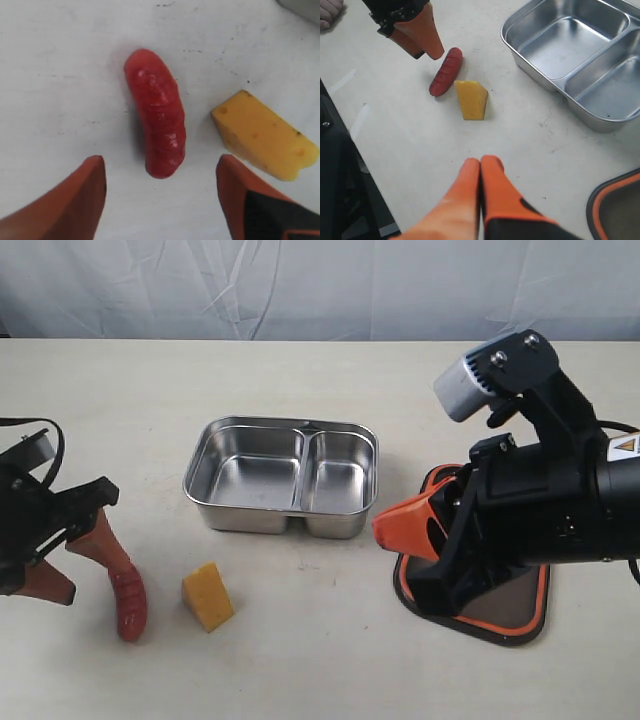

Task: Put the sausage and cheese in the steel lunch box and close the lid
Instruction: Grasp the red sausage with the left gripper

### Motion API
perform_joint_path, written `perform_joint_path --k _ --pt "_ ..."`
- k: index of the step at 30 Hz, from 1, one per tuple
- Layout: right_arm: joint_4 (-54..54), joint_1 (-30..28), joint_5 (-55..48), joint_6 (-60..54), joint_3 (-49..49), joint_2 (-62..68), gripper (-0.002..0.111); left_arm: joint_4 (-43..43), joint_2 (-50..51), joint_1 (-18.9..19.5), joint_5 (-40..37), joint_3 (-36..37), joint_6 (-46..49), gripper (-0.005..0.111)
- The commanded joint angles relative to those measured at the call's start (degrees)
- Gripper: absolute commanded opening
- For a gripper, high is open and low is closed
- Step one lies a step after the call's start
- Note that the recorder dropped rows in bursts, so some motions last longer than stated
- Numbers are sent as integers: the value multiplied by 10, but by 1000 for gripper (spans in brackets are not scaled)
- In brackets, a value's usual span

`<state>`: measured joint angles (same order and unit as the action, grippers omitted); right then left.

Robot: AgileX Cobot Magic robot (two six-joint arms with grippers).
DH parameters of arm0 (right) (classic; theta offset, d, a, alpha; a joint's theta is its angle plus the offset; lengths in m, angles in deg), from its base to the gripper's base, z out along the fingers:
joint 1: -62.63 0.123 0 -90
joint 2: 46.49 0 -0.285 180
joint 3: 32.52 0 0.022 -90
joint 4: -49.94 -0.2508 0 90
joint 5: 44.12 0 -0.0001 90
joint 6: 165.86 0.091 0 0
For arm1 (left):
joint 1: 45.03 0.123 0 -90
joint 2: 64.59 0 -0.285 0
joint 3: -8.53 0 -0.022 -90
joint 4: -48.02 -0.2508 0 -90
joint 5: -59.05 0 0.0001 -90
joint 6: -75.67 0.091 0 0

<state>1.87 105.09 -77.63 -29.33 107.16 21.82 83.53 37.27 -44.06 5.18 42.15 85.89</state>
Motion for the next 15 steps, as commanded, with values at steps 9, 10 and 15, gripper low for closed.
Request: perform_joint_path --k 9,10,15 --pt "3 0 -5 0 3 -3 0 23 13 -66 101 14 -21 61" --pt "3 0 -8 2 3 -3 0 18 14 -74 109 14 -30 61" --pt "3 0 -17 4 3 -3 0 -20 26 -90 123 14 -83 61"
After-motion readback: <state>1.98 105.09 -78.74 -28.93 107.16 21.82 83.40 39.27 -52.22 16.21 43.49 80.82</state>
